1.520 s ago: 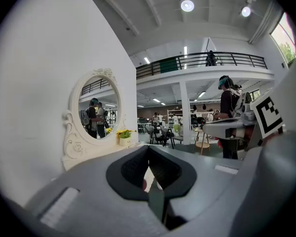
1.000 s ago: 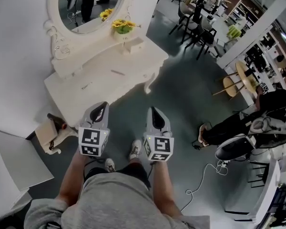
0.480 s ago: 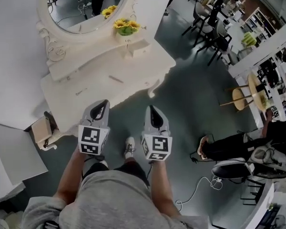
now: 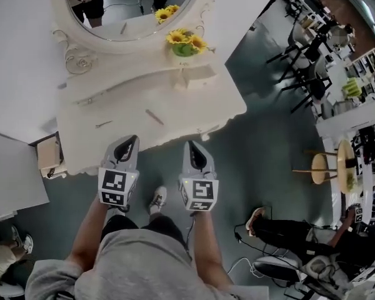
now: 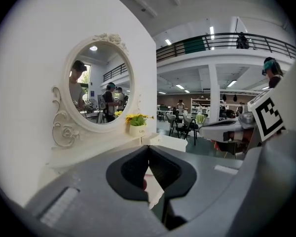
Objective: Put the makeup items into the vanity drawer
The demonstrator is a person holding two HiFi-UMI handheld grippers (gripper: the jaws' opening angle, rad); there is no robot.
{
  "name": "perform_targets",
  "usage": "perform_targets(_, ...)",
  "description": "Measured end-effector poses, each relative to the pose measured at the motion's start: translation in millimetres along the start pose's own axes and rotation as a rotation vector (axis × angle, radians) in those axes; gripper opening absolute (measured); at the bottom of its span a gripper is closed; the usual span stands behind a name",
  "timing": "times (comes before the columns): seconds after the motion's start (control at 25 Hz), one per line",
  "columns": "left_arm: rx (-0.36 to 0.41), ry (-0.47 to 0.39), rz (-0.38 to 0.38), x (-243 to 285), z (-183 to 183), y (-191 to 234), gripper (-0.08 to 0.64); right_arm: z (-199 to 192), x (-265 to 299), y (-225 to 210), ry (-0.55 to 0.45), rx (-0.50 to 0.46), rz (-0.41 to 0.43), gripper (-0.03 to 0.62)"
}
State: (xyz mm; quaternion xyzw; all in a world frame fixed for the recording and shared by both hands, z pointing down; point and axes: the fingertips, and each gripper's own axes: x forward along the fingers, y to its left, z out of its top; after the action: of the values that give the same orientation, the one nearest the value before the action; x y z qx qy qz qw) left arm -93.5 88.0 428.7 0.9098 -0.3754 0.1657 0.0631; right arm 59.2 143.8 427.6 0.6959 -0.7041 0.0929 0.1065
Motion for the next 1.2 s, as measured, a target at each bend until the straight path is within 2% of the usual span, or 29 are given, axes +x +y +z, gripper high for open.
perform_targets(0.36, -0.086, 0.095, 0.163, 30, -45, 29, 0.011, -41, 86, 8, 0.091, -0.064, 0.206, 0.005)
perform_targets(0.96, -0.182, 0.196, 0.279, 68, -121, 56, 0.011, -130, 177, 27, 0.311, -0.133, 0.386, 0.005)
perform_targets(1.04, -0.192, 0.207, 0.285, 69, -127, 57, 0.011, -143, 182, 33, 0.363, -0.141, 0.427, 0.096)
perform_targets(1.12, -0.199, 0.216, 0.290, 70, -132, 59, 0.011, -154, 187, 38, 0.404, -0.161, 0.453, 0.133)
perform_targets(1.2, -0.205, 0.221, 0.294, 72, -134, 61, 0.011, -163, 190, 42, 0.437, -0.192, 0.466, 0.141)
